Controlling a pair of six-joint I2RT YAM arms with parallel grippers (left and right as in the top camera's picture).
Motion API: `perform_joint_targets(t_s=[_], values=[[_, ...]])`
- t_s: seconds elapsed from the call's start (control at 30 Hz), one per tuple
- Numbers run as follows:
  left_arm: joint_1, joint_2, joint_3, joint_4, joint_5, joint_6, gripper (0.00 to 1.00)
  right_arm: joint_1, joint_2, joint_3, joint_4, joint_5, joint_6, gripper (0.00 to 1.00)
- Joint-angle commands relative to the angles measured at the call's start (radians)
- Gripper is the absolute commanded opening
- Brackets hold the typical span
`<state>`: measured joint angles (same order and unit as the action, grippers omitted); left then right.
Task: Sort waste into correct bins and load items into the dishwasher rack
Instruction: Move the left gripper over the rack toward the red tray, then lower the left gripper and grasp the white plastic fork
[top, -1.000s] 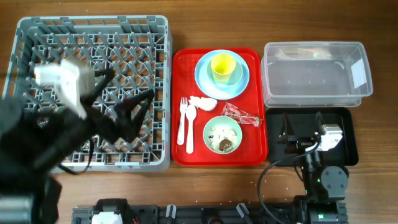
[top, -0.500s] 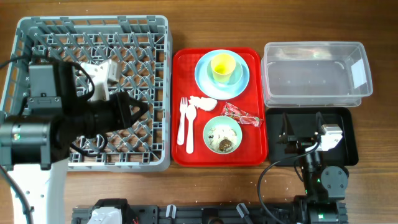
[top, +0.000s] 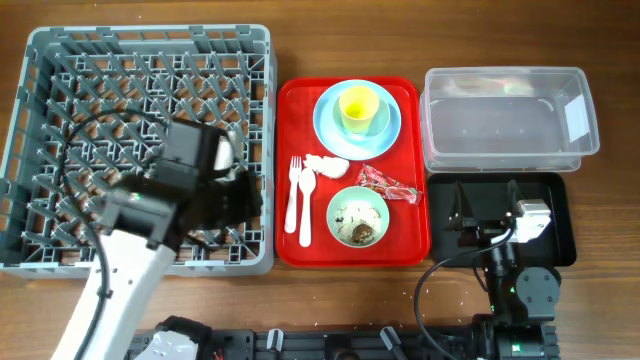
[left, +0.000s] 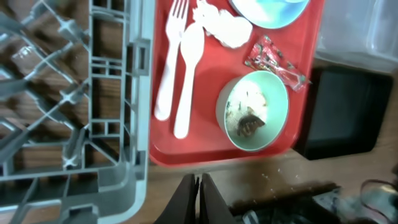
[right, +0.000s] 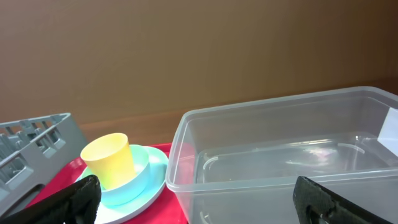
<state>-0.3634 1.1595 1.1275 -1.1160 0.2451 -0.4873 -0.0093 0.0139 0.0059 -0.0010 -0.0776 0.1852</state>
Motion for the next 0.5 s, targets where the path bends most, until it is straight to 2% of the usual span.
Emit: perform_joint_targets(t_s=[0.0, 0.03, 0.1, 0.23, 0.47], values=[[-0.233, 0.015, -0.002, 0.066, -0.325, -0.158, 0.04, -0.002, -0.004, -0.001, 0.003, 0.01, 0.005, 1.0], [-0.289, 0.026, -0.002, 0.098, -0.367, -0.157, 0.05, -0.002, -0.004, -0.001, 0.003, 0.009, 0.005, 1.0], [-0.355, 0.036, -0.002, 0.138, -0.37, -0.157, 0.19, -0.002, -0.004, -0.001, 0.003, 0.009, 0.005, 1.0], [-0.4, 0.052, -0.002, 0.227, -0.333, -0.158, 0.04, -0.002, -0.004, -0.001, 0.003, 0.009, 0.005, 1.0], [-0.409, 0.261, -0.002, 0.166, -0.356, -0.158, 0.04, -0.002, -0.004, -0.001, 0.003, 0.01, 0.005, 1.0]])
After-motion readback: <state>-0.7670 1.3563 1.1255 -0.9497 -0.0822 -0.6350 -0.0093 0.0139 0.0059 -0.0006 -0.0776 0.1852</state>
